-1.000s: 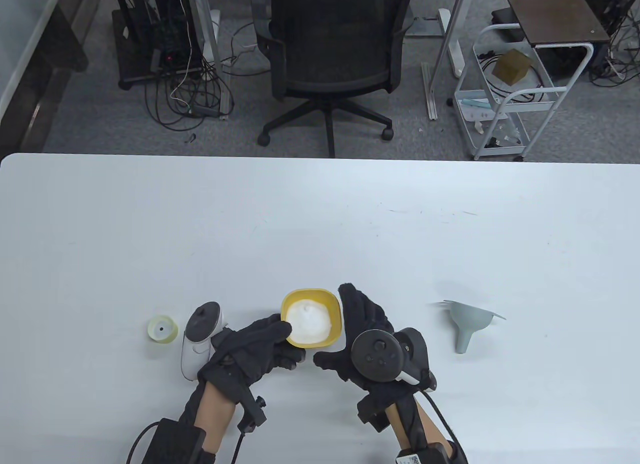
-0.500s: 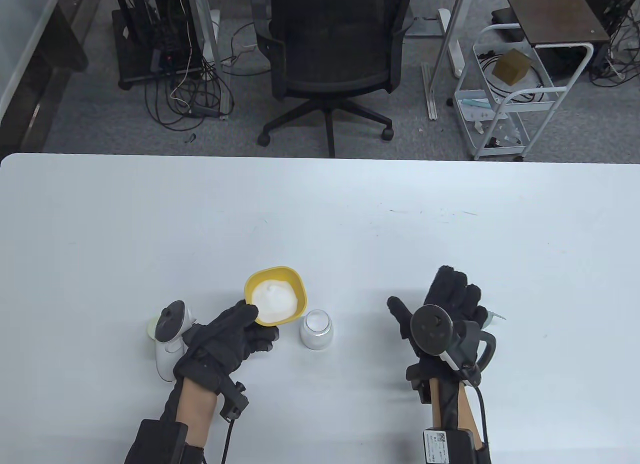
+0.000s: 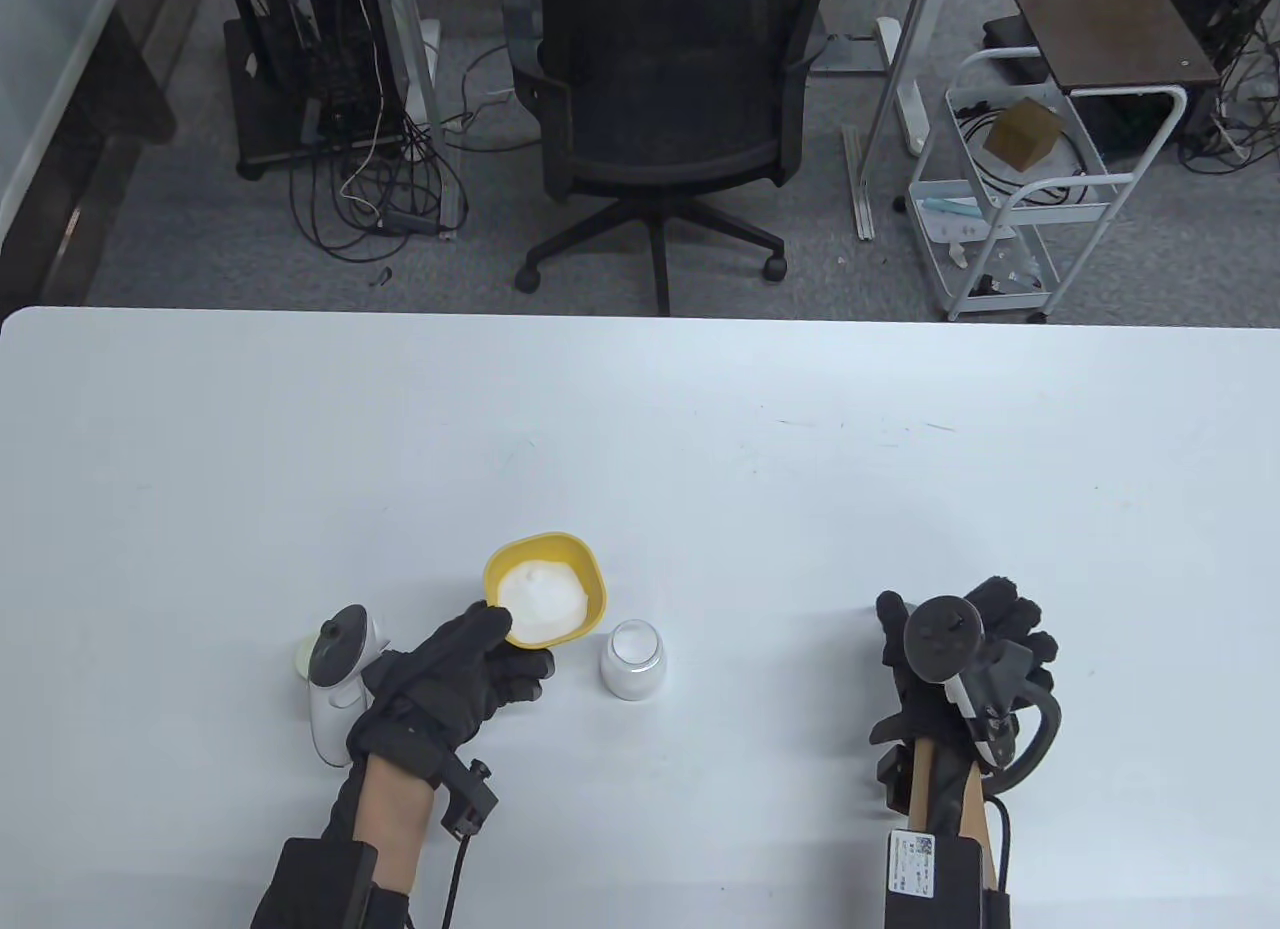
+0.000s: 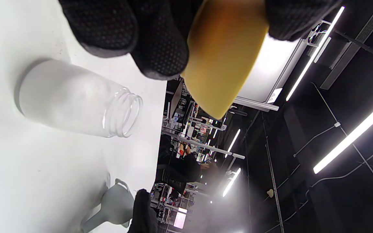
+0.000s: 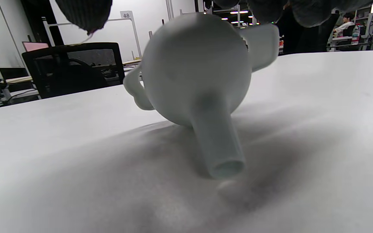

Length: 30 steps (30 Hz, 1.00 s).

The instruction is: Unscrew the press dispenser and pour salt into it

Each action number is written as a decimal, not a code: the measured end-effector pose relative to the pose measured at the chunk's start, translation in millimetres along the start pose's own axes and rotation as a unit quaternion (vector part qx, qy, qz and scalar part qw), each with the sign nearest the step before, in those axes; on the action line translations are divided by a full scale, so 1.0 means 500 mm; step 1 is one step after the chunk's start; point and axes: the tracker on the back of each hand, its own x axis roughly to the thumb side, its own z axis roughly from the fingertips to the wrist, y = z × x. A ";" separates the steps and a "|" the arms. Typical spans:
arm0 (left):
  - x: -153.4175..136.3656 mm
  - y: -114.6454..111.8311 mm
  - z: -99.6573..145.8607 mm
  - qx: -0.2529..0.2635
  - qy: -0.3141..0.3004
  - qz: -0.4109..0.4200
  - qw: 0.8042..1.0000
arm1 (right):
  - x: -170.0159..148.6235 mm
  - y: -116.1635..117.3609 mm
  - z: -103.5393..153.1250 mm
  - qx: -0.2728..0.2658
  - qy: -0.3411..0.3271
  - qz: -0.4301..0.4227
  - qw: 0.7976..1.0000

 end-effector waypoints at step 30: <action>-0.008 0.004 0.001 0.028 0.008 -0.004 1.000 | -0.027 0.052 -0.031 0.010 0.032 -0.146 0.989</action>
